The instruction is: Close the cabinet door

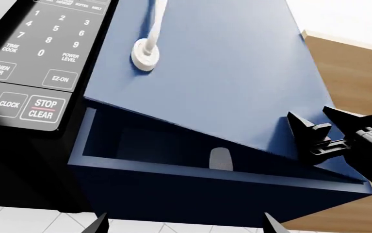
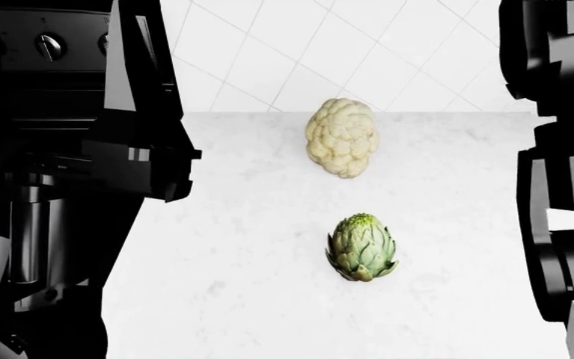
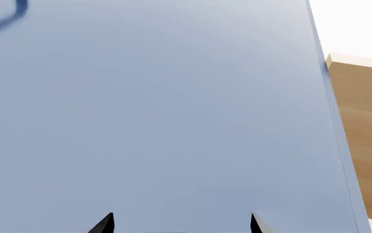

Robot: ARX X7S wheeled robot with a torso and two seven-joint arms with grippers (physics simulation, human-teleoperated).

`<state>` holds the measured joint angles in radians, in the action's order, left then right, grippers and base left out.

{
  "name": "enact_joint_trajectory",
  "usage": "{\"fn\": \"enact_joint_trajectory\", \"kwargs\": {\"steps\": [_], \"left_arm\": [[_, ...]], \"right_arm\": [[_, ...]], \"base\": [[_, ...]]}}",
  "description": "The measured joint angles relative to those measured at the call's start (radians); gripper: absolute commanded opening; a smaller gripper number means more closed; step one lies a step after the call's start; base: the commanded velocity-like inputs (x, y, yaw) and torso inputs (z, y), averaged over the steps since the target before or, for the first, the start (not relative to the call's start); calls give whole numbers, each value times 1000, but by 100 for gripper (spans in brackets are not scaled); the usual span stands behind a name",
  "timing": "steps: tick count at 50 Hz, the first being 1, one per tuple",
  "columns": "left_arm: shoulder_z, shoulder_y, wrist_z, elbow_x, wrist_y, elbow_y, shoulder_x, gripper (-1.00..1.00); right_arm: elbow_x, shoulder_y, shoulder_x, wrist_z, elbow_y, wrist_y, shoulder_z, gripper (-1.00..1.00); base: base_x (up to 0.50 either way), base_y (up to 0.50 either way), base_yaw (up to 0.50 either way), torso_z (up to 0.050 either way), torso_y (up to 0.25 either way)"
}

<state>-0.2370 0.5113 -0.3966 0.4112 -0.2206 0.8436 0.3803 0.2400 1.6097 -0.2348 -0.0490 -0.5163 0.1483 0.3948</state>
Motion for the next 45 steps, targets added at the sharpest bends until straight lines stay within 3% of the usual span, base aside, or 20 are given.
{"fn": "enact_joint_trajectory", "kwargs": {"steps": [8, 15, 34, 45], "left_arm": [[20, -10, -5, 6, 6, 5, 17, 100], [43, -25, -8, 11, 17, 6, 33, 100], [65, -32, -16, 20, 26, 8, 51, 100], [55, -31, -16, 3, 22, 8, 62, 100]], "right_arm": [[-52, 93, 87, -36, -343, 207, -4, 100], [-103, 123, 132, -35, -479, 296, -44, 100], [-181, 97, 169, -3, -455, 279, -104, 100], [-182, 94, 172, 19, -300, 257, -118, 100]], "base": [[3, 0, 0, 0, 0], [2, 0, 0, 0, 0], [2, 0, 2, 0, 0], [3, 1, 4, 16, -250]]}}
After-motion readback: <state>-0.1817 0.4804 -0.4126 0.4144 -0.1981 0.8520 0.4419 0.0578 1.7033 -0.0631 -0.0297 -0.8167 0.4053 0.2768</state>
